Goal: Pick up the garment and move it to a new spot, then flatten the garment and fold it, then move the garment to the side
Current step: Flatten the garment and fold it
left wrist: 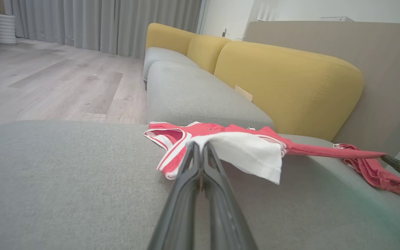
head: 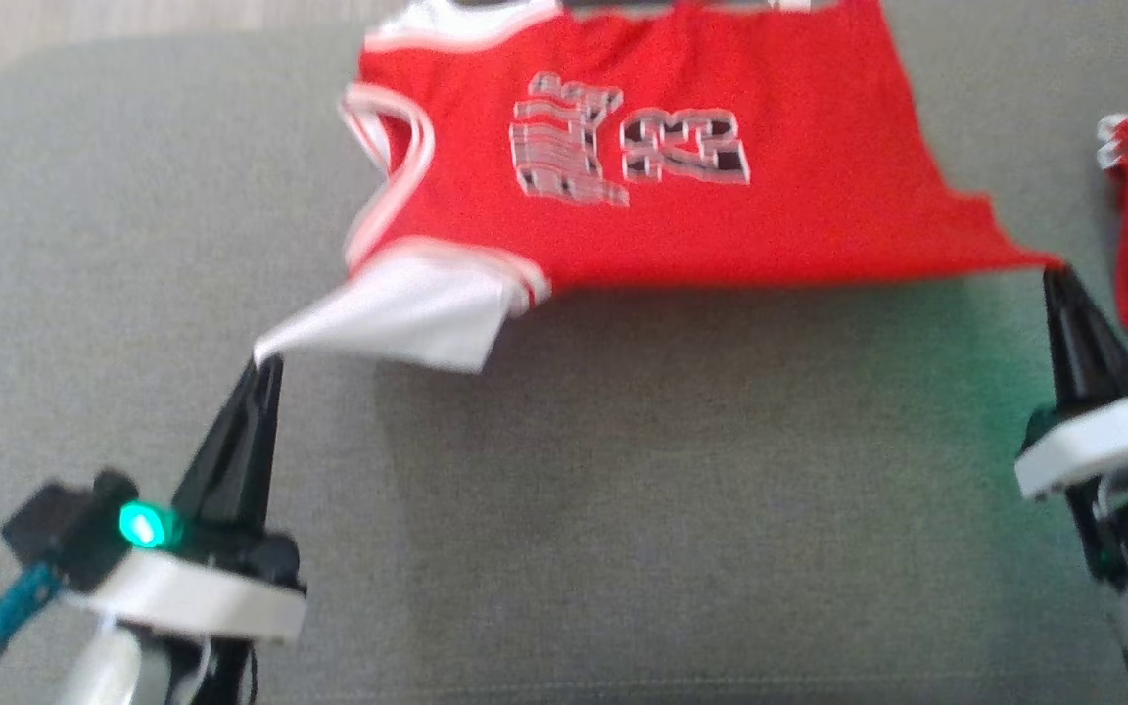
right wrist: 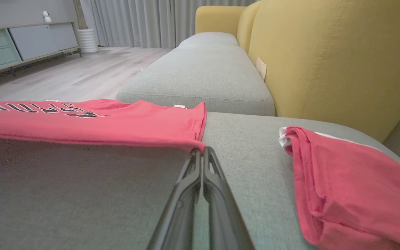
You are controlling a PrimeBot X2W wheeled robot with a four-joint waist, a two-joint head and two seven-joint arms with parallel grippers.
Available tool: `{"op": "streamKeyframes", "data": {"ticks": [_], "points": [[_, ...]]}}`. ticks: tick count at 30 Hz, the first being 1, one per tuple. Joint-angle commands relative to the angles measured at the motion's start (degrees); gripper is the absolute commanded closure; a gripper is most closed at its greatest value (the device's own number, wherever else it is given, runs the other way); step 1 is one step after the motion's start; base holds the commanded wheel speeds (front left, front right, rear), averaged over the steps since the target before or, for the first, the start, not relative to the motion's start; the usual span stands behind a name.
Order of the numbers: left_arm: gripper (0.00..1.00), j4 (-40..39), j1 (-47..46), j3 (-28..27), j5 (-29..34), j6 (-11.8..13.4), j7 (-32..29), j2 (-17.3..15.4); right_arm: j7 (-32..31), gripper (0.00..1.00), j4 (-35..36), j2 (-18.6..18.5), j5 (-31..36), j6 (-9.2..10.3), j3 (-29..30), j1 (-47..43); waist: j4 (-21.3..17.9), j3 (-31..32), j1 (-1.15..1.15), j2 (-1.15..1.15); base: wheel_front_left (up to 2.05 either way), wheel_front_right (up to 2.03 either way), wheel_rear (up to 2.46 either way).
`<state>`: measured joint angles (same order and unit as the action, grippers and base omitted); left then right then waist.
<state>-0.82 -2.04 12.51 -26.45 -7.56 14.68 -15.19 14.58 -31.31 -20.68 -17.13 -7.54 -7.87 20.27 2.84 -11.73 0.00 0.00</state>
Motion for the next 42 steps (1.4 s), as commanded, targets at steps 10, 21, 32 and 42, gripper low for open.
{"op": "streamKeyframes", "data": {"ticks": [10, 21, 32, 42], "points": [[1.0, -6.7, 14.3, -7.5, 3.2, 0.1, 0.3, 5.4, -3.8, 1.0, 12.9, 1.4, 2.5, 0.05, 6.7, -16.6, -0.1, 7.5, 0.0, 0.0, 0.0, 0.0, 0.0], [1.0, -7.1, 17.0, -5.1, 4.5, 0.1, 0.3, 6.2, -10.0, 1.0, 22.4, 5.3, 5.0, 0.05, 10.4, -25.3, 0.6, 8.1, 0.0, 0.0, 0.0, 0.0, 0.0], [1.0, 2.1, 1.7, -1.7, 5.5, 0.1, 0.3, 7.1, -13.0, 1.0, 17.1, 6.7, 7.0, 0.05, 10.2, -16.8, 1.5, 3.3, 0.0, 0.0, 0.0, 0.0, 0.0], [1.0, 9.5, -13.6, 0.0, 3.5, 0.1, 0.3, 6.7, -11.5, 1.0, 11.8, 7.4, 10.1, 0.05, 11.5, -7.2, 1.7, -2.8, 0.0, 0.0, 0.0, 0.0, 0.0]]}}
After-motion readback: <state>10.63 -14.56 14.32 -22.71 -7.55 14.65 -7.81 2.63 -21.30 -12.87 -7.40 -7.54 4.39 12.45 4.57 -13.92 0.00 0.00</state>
